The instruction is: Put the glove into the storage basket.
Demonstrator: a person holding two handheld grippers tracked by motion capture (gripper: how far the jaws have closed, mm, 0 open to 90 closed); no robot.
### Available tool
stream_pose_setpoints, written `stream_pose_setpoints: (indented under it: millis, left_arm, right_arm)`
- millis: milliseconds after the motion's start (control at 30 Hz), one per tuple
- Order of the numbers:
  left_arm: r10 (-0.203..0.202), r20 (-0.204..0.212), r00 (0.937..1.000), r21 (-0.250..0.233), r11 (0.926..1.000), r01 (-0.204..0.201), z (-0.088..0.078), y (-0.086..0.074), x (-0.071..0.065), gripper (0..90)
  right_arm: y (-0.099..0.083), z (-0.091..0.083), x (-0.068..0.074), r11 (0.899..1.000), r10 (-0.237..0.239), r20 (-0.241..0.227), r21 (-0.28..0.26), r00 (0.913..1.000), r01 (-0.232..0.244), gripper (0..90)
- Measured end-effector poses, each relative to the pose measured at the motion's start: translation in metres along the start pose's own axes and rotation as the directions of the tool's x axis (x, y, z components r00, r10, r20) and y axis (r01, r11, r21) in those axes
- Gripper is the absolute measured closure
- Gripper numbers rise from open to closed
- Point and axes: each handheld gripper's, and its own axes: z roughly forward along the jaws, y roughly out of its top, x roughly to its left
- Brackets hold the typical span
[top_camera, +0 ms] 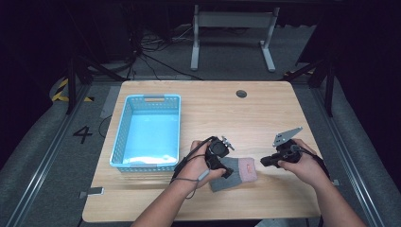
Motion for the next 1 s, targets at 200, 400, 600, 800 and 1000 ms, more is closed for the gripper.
stream_pose_setpoints:
  millis: [200,400,600,800,1000]
  left_arm:
    - [-0.007,-0.013,0.9999,0.026,0.9996,0.007,0.011,0.001,0.002,25.7]
    - [0.002,-0.053,0.9986,0.064,0.9979,0.002,0.021,0.001,0.0,24.2]
    - [-0.023,-0.07,0.9973,0.105,0.994,0.03,0.028,-0.001,0.003,20.2]
    - [-0.032,-0.058,0.9978,0.122,0.9918,0.039,0.032,-0.002,0.004,18.2]
    - [-0.058,-0.017,0.9982,0.131,0.9897,0.059,0.033,-0.003,0.004,27.6]
  right_arm:
    - [0.0,0.0,0.001,1.0,0.0,-0.012,-0.006,0.9999,0.0,85.0]
    - [0.0,0.002,0.002,1.0,-0.004,-0.023,-0.004,0.9997,0.004,83.2]
    - [0.0,0.003,0.002,1.0,-0.006,-0.03,-0.004,0.9995,0.006,81.5]
    - [0.0,0.002,0.002,1.0,-0.003,-0.032,-0.012,0.9995,0.003,79.9]
    - [0.0,0.003,0.003,1.0,-0.002,-0.034,-0.014,0.9994,0.002,78.7]
